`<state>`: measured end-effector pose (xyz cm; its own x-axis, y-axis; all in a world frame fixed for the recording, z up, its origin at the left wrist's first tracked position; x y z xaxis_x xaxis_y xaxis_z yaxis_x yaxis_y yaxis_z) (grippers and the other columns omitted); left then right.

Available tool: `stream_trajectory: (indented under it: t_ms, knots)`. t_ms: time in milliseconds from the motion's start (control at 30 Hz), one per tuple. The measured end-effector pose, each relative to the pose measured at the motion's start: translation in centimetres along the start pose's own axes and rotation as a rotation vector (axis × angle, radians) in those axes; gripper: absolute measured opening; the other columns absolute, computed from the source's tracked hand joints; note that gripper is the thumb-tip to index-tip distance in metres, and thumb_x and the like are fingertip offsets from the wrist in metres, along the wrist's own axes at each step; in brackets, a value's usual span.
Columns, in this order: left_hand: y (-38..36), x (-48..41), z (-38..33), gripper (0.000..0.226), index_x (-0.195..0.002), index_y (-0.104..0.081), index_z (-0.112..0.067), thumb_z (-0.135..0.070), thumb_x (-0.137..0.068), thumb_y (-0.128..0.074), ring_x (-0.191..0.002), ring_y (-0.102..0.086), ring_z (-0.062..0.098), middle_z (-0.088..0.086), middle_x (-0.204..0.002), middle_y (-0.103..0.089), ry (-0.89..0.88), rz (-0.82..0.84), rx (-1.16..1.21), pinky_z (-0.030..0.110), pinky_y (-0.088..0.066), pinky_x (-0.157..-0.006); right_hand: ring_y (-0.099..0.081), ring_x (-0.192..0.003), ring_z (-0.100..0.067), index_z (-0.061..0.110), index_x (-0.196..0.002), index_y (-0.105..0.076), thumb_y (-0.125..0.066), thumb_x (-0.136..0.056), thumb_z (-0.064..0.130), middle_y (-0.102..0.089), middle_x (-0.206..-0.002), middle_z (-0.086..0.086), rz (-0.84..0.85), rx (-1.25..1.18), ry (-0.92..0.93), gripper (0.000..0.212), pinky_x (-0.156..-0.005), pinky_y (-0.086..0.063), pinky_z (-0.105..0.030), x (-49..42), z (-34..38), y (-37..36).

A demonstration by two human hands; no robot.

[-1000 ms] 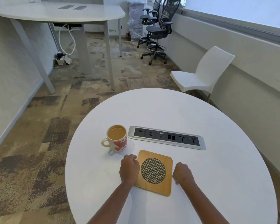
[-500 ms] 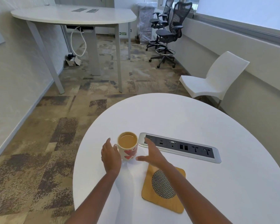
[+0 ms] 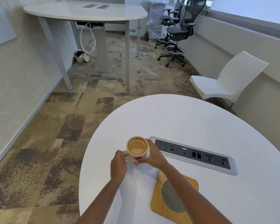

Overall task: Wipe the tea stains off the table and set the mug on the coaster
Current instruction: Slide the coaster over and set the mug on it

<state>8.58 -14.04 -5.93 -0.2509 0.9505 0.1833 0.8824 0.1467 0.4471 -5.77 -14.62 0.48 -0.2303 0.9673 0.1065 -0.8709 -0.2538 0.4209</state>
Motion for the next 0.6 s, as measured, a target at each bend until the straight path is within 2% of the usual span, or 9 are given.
stream_trajectory:
  t_ms: [67, 233, 433, 600]
  knots:
    - [-0.2, -0.3, 0.3, 0.019, -0.084, -0.046, -0.005, -0.013, -0.098, -0.035, -0.087, -0.05, 0.024, 0.015, -0.096, -0.061, 0.005, 0.022, 0.024, 0.027, -0.036, -0.075, -0.051, -0.076, 0.012, 0.027, -0.092, -0.044, -0.073, -0.063, -0.016, -0.047, -0.086, 0.023, -0.011, 0.021, 0.008, 0.06, -0.066, -0.034, 0.007, -0.1, -0.1, 0.0]
    - [-1.0, -0.5, 1.0, 0.019, -0.087, -0.044, -0.002, -0.013, -0.099, -0.034, -0.087, -0.049, 0.025, 0.01, -0.09, -0.053, 0.051, 0.06, 0.124, 0.033, -0.04, -0.079, -0.047, -0.086, 0.011, 0.042, -0.085, -0.04, -0.076, -0.062, -0.009, -0.048, -0.093, 0.02, -0.048, 0.04, -0.016, 0.067, -0.07, -0.033, 0.007, -0.7, -1.3, -0.3]
    - [-1.4, -0.1, 0.6, 0.02, -0.088, -0.044, -0.003, -0.014, -0.099, -0.032, -0.088, -0.05, 0.024, 0.011, -0.091, -0.053, 0.029, 0.078, 0.137, 0.032, -0.038, -0.077, -0.046, -0.088, 0.011, 0.037, -0.092, -0.04, -0.08, -0.06, -0.001, -0.049, -0.101, 0.006, -0.083, 0.015, -0.047, 0.064, -0.068, -0.033, 0.007, -0.2, -2.7, -0.1]
    - [-2.1, 1.6, 0.3, 0.024, -0.077, -0.041, -0.011, -0.012, -0.099, -0.032, -0.085, -0.046, 0.02, 0.003, -0.081, -0.049, 0.004, 0.126, 0.192, 0.031, -0.04, -0.08, -0.046, -0.091, 0.009, 0.025, -0.104, -0.043, -0.081, -0.054, 0.01, -0.051, -0.106, 0.002, -0.101, 0.025, -0.031, 0.065, -0.071, -0.033, 0.007, 1.4, -3.5, 0.8]
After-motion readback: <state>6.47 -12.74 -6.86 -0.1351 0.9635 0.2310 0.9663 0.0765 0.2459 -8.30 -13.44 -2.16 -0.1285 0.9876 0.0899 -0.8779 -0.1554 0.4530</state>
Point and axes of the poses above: each hand's wrist, its own x-axis away from the middle knuckle, its own y-axis out of the back of the hand, z = x × y, the point moved 6 cm from there along -x, towards the middle knuckle
